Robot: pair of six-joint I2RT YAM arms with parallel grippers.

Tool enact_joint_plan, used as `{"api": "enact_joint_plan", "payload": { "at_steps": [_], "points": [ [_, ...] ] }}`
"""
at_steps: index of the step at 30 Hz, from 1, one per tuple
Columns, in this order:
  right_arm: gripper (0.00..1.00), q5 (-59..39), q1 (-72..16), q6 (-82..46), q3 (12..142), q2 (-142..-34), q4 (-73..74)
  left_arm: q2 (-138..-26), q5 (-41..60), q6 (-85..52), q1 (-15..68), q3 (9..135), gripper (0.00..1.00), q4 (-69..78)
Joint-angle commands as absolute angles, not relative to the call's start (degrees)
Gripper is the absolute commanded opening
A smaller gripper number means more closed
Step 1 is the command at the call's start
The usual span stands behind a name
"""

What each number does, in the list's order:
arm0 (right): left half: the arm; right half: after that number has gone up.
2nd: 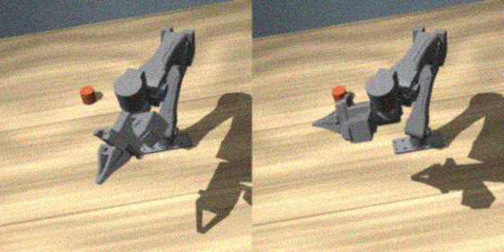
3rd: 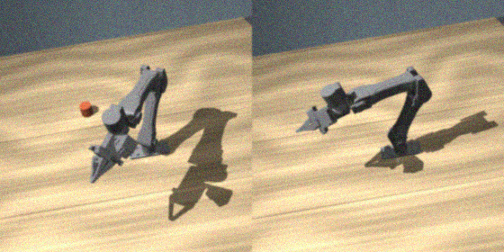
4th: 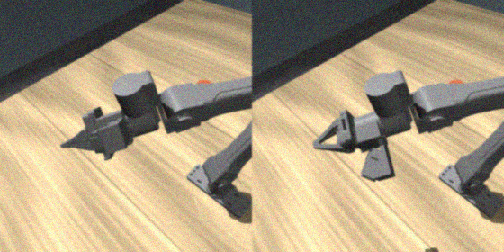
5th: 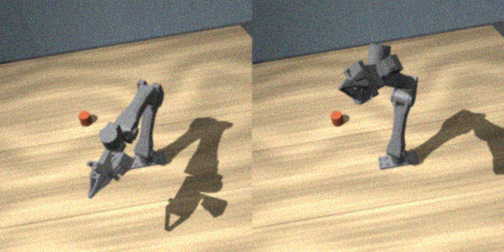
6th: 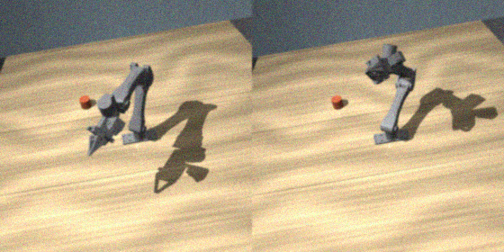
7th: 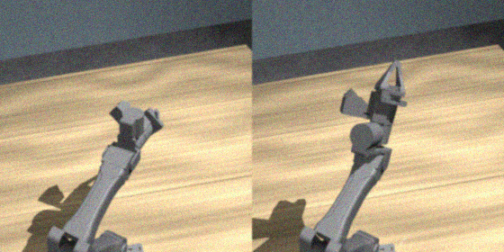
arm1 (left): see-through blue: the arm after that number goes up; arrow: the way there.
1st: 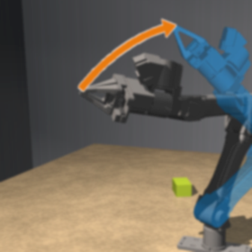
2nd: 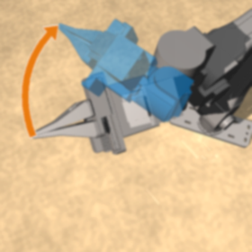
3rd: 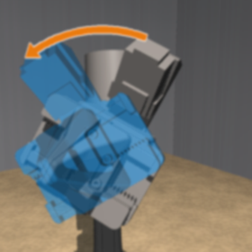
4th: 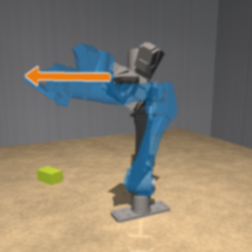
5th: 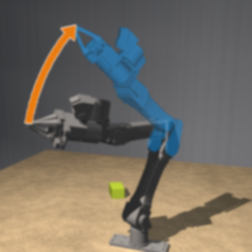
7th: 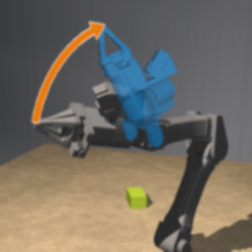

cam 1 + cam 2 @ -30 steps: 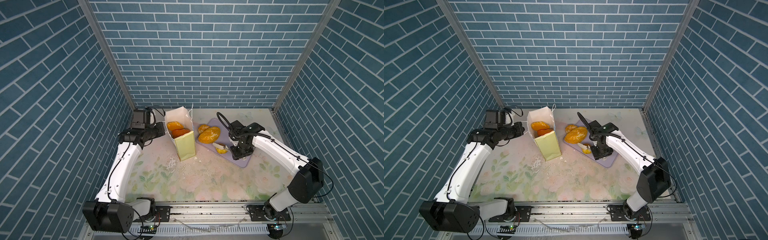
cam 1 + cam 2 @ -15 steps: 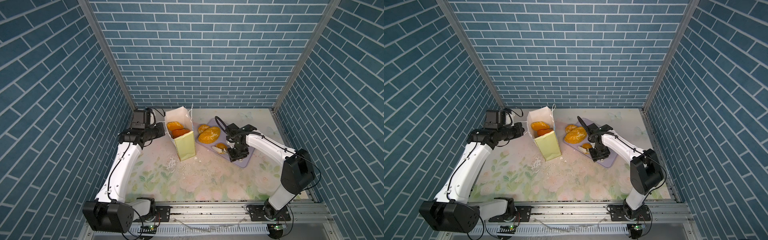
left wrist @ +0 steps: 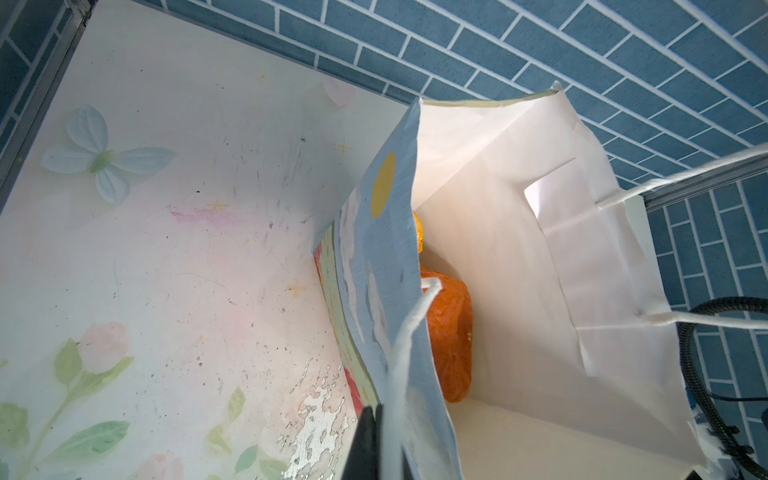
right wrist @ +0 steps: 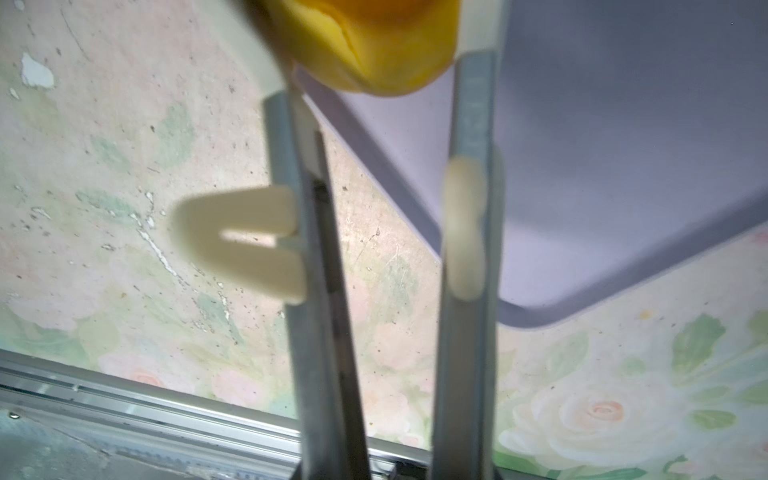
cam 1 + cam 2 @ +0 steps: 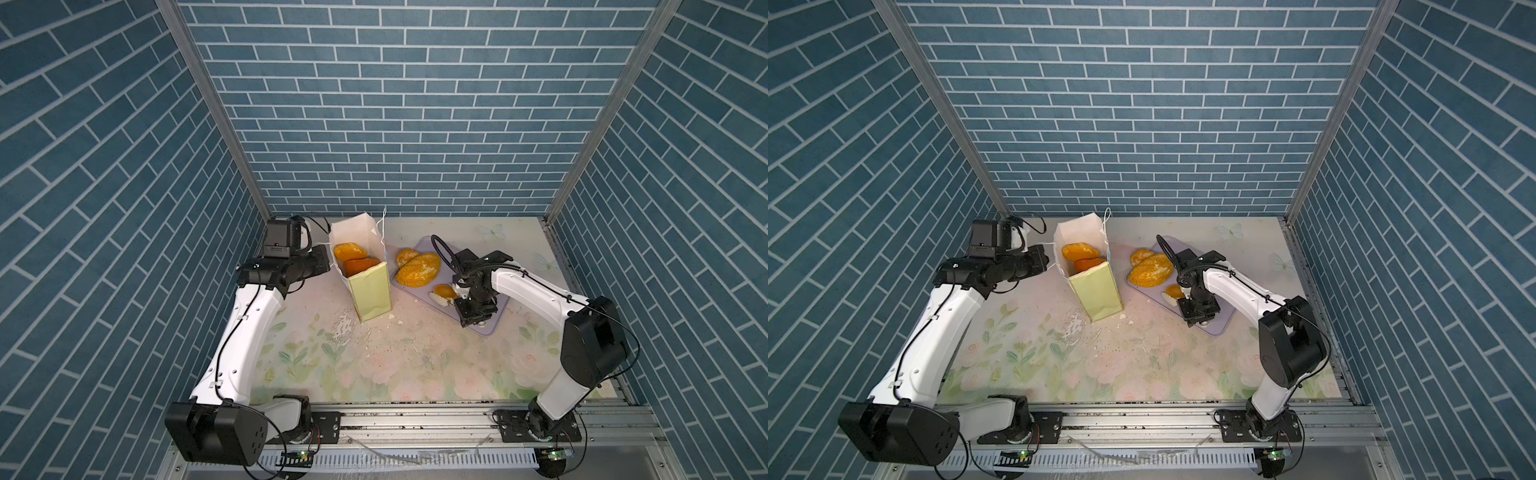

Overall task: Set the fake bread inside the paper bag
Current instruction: 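Close the tongs on the yellow bun and lift it, then carry the yellow bun in the tongs over the bag opening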

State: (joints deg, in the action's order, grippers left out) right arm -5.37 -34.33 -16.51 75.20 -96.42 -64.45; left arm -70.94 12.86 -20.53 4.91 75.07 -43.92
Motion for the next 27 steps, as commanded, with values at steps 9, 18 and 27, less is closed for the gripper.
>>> {"api": "enact_joint_plan", "payload": {
  "at_steps": [9, 18, 27],
  "points": [
    [0.23, -0.45, -33.49, -18.41, 78.16, -87.71, -69.60, -70.67, 12.88, -20.13, 5.12, 75.86, 0.05, -44.55],
    [0.22, 2.00, -32.96, -18.76, 84.13, -83.29, -73.79, -70.67, 13.27, -20.26, 5.14, 75.44, 0.05, -43.98],
    [0.22, 4.23, -35.79, -16.08, 106.90, -85.53, -78.35, -70.23, 13.53, -20.30, 5.16, 74.82, 0.05, -43.23]
  ]
}}
